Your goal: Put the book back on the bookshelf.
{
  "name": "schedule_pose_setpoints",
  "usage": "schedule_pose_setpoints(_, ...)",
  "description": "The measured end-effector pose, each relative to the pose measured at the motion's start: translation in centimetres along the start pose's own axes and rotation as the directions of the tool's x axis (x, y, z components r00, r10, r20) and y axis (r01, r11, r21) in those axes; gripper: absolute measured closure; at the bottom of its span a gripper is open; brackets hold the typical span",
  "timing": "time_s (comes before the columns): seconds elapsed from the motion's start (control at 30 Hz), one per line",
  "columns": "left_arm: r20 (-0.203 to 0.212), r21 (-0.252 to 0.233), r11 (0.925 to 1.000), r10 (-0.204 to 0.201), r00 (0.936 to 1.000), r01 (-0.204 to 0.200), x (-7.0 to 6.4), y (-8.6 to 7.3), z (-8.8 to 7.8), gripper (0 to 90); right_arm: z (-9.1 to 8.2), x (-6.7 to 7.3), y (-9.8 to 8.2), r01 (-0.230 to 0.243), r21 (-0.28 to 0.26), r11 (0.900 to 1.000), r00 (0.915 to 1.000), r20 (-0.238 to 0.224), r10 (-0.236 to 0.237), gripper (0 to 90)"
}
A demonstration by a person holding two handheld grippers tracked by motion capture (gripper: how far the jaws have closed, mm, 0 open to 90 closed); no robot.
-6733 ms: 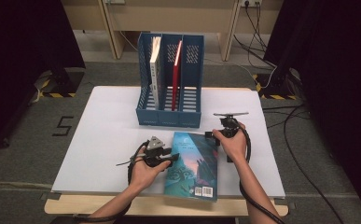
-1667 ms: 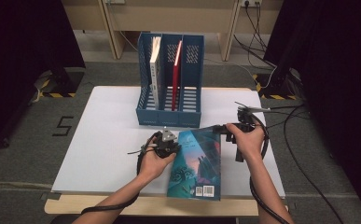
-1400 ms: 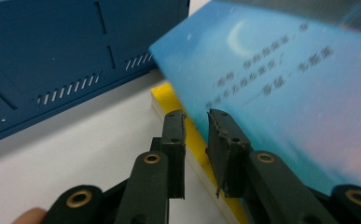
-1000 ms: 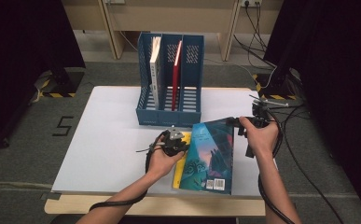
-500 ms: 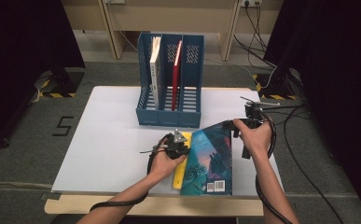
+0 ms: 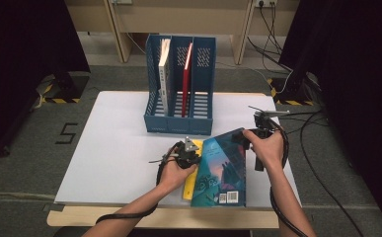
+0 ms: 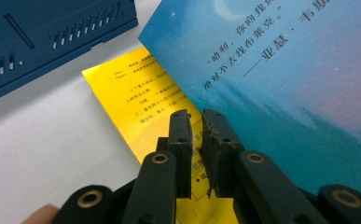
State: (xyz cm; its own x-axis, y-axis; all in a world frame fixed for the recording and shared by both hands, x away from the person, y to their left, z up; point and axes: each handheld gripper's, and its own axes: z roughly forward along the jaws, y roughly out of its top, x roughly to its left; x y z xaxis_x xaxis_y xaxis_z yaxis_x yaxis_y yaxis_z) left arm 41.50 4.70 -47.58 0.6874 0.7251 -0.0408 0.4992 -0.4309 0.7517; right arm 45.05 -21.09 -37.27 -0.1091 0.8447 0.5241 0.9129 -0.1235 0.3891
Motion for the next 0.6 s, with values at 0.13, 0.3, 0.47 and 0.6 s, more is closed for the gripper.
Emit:
schedule_pose_setpoints(0.13,0.001,0.002,1.0000,0.002,1.0000,-0.002,0.03,0.01,-0.01,81.0,0.14,-0.11,-0.06,0.003,-0.001,1.000,1.0000,0.000,-0.003,66.9)
schedule_pose_setpoints(0.3,-0.003,0.001,1.0000,0.000,1.0000,0.000,-0.01,0.03,0.04,81.1,0.12,0.02,0.13,0.014,0.023,1.000,0.9999,0.007,-0.014,66.8)
schedule_pose_setpoints(0.47,-0.006,0.001,1.0000,0.000,1.0000,0.000,-0.02,0.05,0.06,81.2,0.15,0.28,0.21,0.012,0.041,0.999,0.9999,0.004,-0.012,66.9)
schedule_pose_setpoints(0.6,-0.007,-0.004,1.0000,-0.001,1.0000,0.001,-0.03,-0.02,0.05,81.0,0.49,0.28,0.02,0.009,0.074,0.997,0.9999,-0.008,-0.008,66.4)
